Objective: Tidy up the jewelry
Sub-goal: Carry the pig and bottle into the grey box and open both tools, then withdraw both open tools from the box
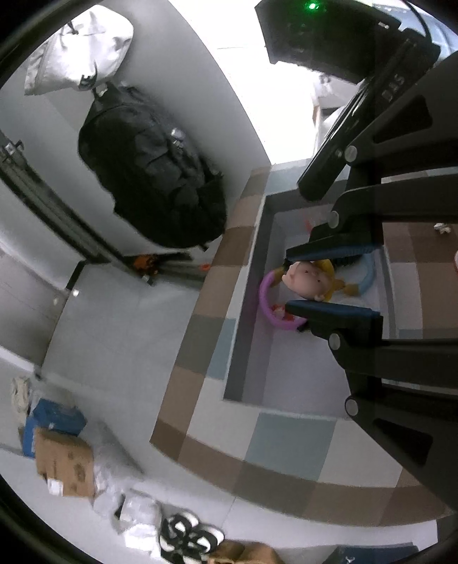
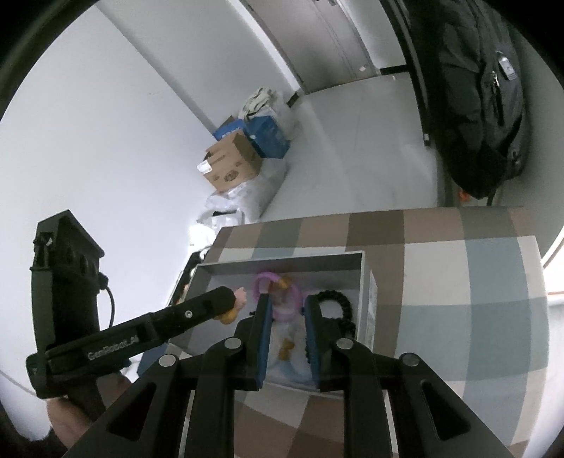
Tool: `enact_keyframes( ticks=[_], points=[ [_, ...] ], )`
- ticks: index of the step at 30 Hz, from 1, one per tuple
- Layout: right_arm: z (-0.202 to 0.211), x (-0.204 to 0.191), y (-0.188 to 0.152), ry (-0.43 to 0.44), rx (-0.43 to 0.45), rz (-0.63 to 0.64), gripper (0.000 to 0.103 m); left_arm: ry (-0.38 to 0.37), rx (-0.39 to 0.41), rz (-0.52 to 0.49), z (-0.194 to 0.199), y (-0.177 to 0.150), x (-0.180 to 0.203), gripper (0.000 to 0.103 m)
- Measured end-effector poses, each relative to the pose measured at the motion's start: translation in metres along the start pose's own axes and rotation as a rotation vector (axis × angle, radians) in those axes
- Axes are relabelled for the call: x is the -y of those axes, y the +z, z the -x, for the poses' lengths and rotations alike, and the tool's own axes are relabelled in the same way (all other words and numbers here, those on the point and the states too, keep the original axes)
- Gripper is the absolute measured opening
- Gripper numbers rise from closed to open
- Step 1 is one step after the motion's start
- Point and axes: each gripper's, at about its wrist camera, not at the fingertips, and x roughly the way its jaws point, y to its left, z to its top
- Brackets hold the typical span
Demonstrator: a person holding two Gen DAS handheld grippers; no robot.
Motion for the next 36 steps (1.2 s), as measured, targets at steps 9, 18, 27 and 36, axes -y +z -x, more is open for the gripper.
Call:
enact_keyframes(
  ticks=[9, 18, 27, 36],
  points=[
    [0.016, 0.002, 0.001, -0.019, 0.072, -0.009, 0.056, -0.012, 0.012, 0.0, 0.004, -0.002, 0.004, 0.06],
    [0.025, 0.008, 0.002, -0.04, 0.096, -0.023, 0.075, 0.031, 0.007, -0.031, 0.005, -0.006, 0.009, 0.06],
    [0.026, 0.003, -0.004, -0.051, 0.09, 0.009, 0.085, 0.084, 0.027, -0.072, 0.015, -0.013, 0.012, 0.06],
    [0.034, -0.01, -0.016, -0.098, 0.109, 0.096, 0.092, 0.135, 0.081, -0.099, 0.031, -0.021, 0.017, 0.071]
  ],
)
